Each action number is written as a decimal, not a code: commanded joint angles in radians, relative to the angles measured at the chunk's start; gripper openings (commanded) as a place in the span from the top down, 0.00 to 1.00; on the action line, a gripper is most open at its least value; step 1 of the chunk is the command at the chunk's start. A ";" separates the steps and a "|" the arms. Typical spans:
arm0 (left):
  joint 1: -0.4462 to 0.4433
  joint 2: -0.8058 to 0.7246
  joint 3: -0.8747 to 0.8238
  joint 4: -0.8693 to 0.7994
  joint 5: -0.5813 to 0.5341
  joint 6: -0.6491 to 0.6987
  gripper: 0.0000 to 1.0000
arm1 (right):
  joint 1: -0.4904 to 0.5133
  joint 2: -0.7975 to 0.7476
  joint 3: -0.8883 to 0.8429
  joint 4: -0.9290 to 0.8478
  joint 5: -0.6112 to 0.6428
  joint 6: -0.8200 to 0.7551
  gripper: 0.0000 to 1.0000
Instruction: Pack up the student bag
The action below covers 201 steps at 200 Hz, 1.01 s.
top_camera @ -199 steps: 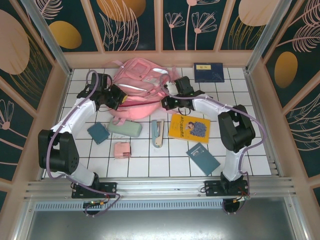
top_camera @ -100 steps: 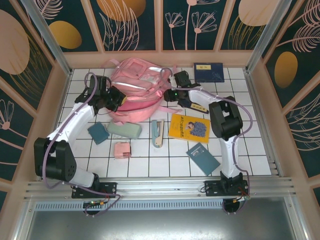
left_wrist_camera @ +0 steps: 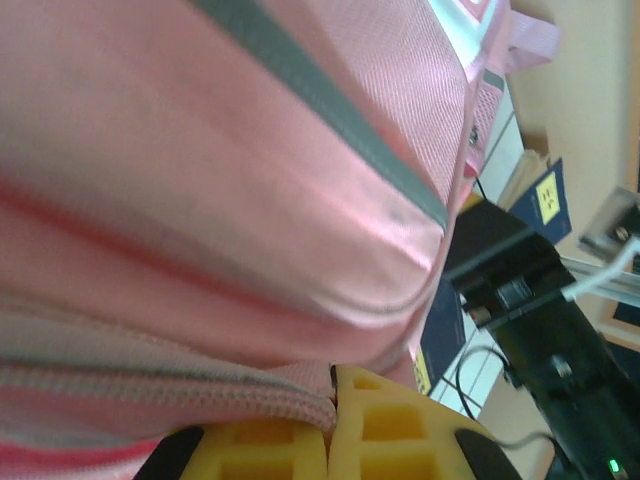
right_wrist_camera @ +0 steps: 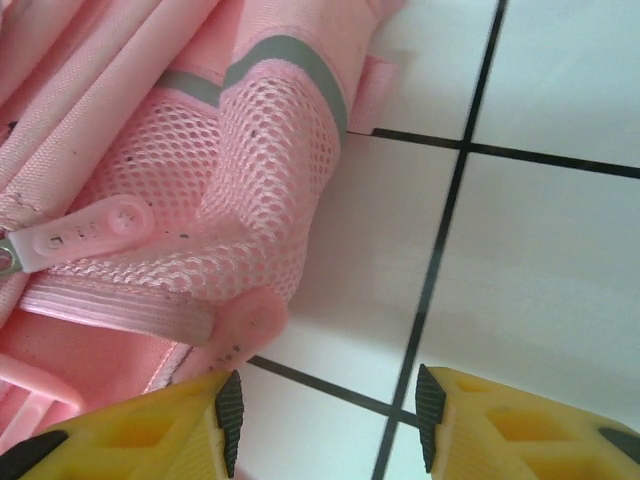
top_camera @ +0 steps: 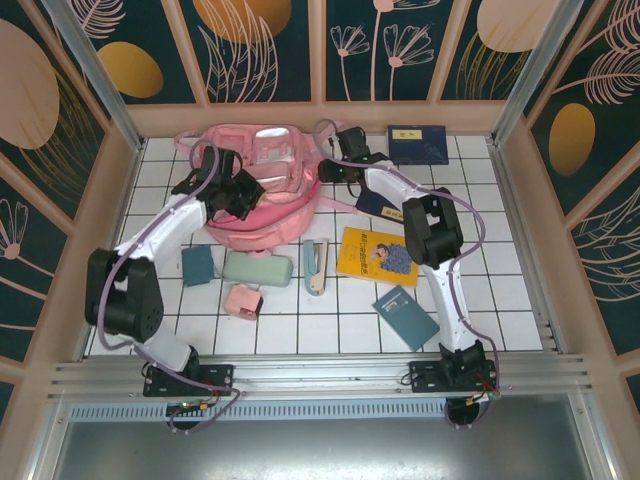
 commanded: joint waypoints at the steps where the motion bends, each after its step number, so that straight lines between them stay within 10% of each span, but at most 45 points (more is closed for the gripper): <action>1: 0.037 0.059 0.098 0.017 -0.014 0.097 0.96 | 0.010 -0.132 -0.082 0.000 0.108 -0.037 0.49; 65: 0.039 0.073 0.107 0.077 0.059 0.199 0.47 | 0.110 -0.513 -0.428 0.088 0.289 -0.108 0.49; 116: 0.022 -0.143 -0.005 0.013 -0.063 0.340 0.28 | 0.197 -0.839 -0.681 0.099 0.529 0.024 0.51; 154: -0.113 -0.294 -0.010 -0.045 -0.237 0.533 0.28 | 0.029 -1.075 -0.917 0.048 0.209 0.358 0.56; 186: -0.212 -0.418 -0.185 0.091 -0.063 0.537 0.23 | 0.015 -1.213 -1.123 -0.127 0.169 0.499 0.34; 201: -0.302 -0.414 -0.226 0.106 -0.052 0.534 0.25 | 0.008 -1.316 -1.242 -0.181 0.184 0.596 0.05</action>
